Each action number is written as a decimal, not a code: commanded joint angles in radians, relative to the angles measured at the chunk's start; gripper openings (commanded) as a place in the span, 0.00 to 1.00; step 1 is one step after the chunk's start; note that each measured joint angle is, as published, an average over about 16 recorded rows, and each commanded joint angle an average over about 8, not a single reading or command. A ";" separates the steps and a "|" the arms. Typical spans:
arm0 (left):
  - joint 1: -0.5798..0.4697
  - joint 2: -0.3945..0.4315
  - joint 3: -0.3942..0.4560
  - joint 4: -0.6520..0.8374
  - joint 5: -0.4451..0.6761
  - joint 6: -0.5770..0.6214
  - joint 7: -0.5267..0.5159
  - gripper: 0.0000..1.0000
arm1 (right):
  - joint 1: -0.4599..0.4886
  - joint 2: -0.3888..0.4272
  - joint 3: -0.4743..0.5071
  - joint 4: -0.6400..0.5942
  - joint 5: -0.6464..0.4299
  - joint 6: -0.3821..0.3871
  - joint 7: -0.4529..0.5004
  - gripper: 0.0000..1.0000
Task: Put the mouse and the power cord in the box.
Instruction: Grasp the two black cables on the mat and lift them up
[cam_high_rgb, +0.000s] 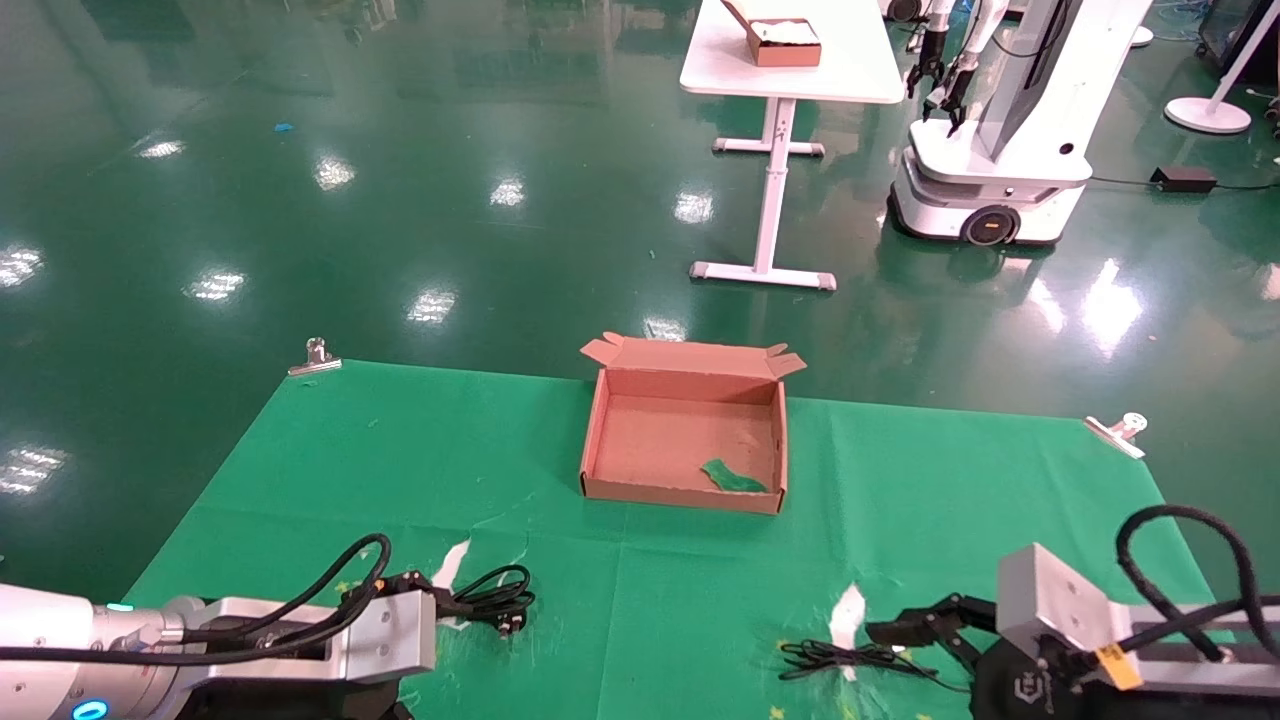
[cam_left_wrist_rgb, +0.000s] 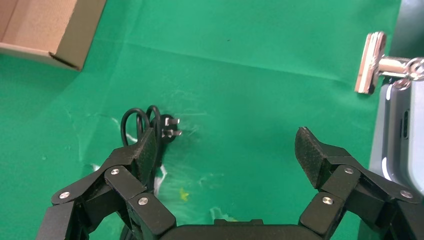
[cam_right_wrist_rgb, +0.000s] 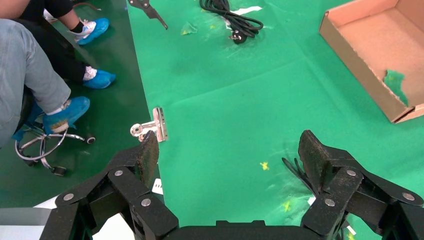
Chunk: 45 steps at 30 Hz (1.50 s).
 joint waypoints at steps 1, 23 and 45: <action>-0.002 -0.001 0.001 0.000 0.002 0.001 0.002 1.00 | 0.001 0.000 -0.001 -0.001 -0.002 0.001 0.000 1.00; -0.114 0.319 0.185 0.243 0.655 -0.166 -0.319 1.00 | 0.017 0.017 0.000 0.023 -0.013 0.006 0.043 1.00; -0.108 0.317 0.193 0.237 0.694 -0.177 -0.335 1.00 | 0.351 -0.259 -0.273 -0.145 -0.605 -0.149 0.100 1.00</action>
